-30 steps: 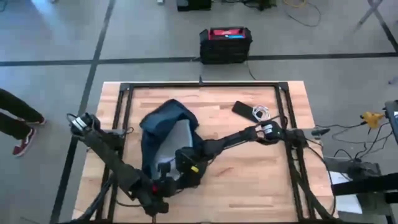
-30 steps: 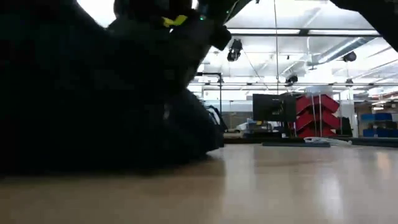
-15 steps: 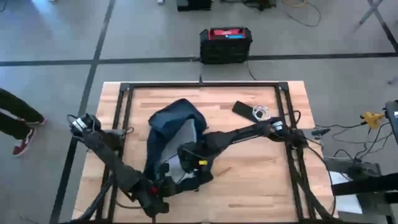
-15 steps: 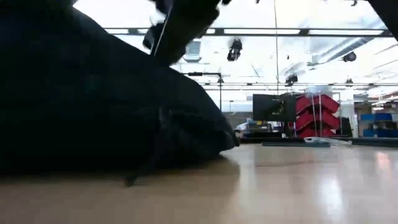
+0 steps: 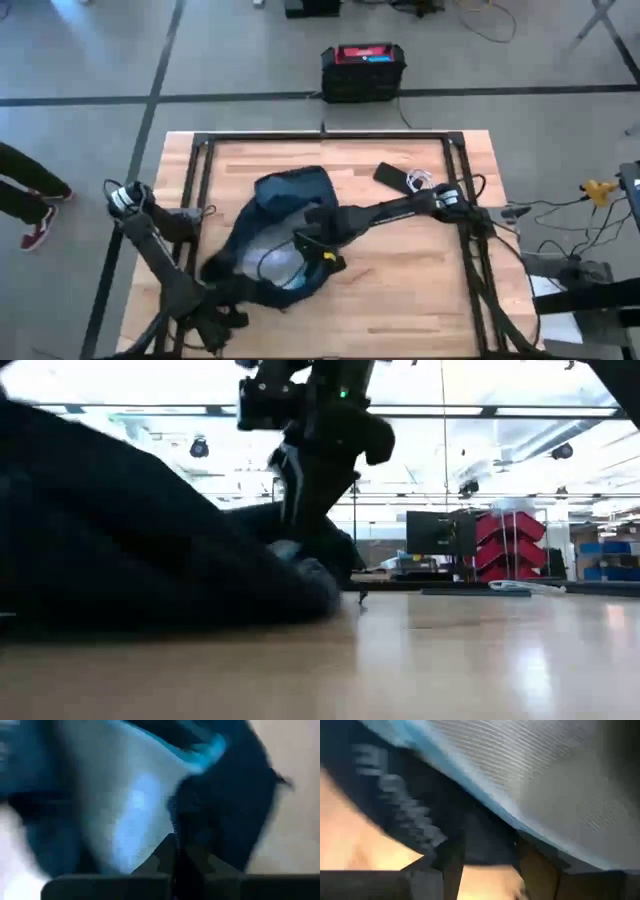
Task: Unpack backpack
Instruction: Put the white zip bag into the black backpack
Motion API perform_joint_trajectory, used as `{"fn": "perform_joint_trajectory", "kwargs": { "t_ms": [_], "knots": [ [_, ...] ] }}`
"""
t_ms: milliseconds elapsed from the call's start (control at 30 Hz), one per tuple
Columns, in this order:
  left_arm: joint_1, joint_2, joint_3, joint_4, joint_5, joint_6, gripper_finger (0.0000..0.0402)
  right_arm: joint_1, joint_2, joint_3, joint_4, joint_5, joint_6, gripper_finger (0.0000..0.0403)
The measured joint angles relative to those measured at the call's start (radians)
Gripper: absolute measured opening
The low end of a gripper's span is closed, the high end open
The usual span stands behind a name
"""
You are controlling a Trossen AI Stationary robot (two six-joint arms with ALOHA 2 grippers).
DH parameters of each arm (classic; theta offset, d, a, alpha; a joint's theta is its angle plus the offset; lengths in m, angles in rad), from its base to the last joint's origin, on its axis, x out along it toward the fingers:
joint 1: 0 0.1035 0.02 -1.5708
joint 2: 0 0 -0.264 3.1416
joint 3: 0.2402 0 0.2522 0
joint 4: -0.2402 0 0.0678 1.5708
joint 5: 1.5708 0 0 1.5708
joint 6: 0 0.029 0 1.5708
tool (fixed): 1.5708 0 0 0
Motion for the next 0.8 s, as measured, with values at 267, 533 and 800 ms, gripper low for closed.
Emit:
{"fn": "perform_joint_trajectory", "kwargs": {
  "t_ms": [267, 533, 800],
  "knots": [
    [-0.065, 0.003, -0.066, 0.22, -0.115, -0.093, 0.0, -0.01, 0.059, -0.075, 0.145, -0.105, -0.05, 0.0121],
    [-0.065, 0.037, -0.158, 0.528, 0.049, -0.084, 0.0, 0.012, 0.001, -0.07, 0.069, -0.095, -0.072, 0.001],
    [-0.059, 0.121, -0.291, 1.062, 0.063, -0.006, 0.0, 0.112, -0.193, -0.069, 0.122, -0.103, -0.097, 0.0001]
  ]
}}
